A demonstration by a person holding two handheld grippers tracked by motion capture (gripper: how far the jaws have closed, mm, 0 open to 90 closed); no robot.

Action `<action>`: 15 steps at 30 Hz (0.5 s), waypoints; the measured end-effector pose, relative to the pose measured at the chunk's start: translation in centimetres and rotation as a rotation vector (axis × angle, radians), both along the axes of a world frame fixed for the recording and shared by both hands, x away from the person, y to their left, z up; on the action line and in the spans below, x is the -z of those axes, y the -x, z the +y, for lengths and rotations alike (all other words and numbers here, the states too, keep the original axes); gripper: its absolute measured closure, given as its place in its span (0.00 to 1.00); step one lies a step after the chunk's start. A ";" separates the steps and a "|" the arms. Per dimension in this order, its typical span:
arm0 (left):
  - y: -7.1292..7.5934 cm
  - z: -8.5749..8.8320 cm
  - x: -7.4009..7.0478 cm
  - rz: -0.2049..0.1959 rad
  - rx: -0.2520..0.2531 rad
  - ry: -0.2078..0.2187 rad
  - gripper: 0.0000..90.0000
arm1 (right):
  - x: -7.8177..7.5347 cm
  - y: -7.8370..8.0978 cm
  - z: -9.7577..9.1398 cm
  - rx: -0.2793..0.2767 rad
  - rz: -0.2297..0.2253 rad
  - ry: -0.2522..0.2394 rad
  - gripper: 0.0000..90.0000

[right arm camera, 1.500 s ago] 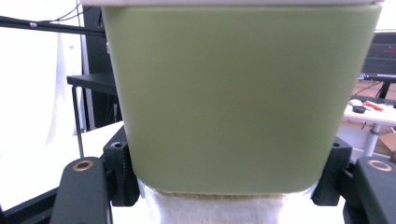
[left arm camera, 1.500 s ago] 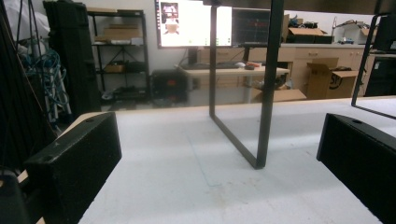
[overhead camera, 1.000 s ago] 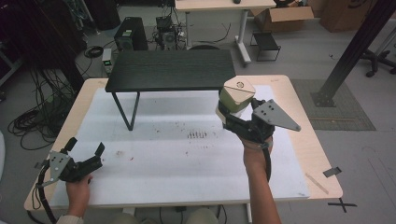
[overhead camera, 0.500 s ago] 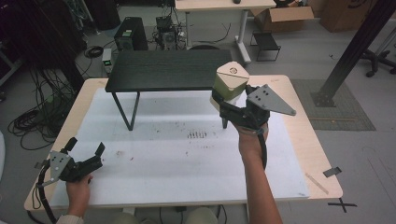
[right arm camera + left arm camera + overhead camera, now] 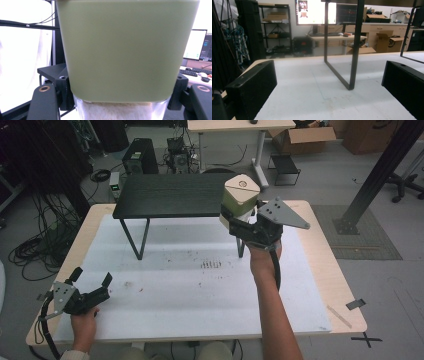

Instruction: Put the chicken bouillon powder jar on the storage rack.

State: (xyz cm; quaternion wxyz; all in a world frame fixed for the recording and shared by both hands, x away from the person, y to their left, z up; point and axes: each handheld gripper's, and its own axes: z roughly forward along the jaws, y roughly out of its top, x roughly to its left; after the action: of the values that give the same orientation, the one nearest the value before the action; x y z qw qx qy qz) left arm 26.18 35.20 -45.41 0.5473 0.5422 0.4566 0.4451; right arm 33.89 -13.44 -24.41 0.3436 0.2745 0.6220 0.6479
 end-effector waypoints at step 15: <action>0.0 0.1 0.0 -0.003 0.001 0.011 0.00 | -2.3 -3.7 2.9 -0.026 0.010 0.011 0.32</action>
State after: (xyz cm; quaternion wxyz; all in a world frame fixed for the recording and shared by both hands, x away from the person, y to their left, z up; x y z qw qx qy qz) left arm 26.15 35.33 -45.42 0.5510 0.5388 0.4579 0.4432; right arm 37.55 -10.59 -22.13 0.3335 0.2677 0.6308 0.6475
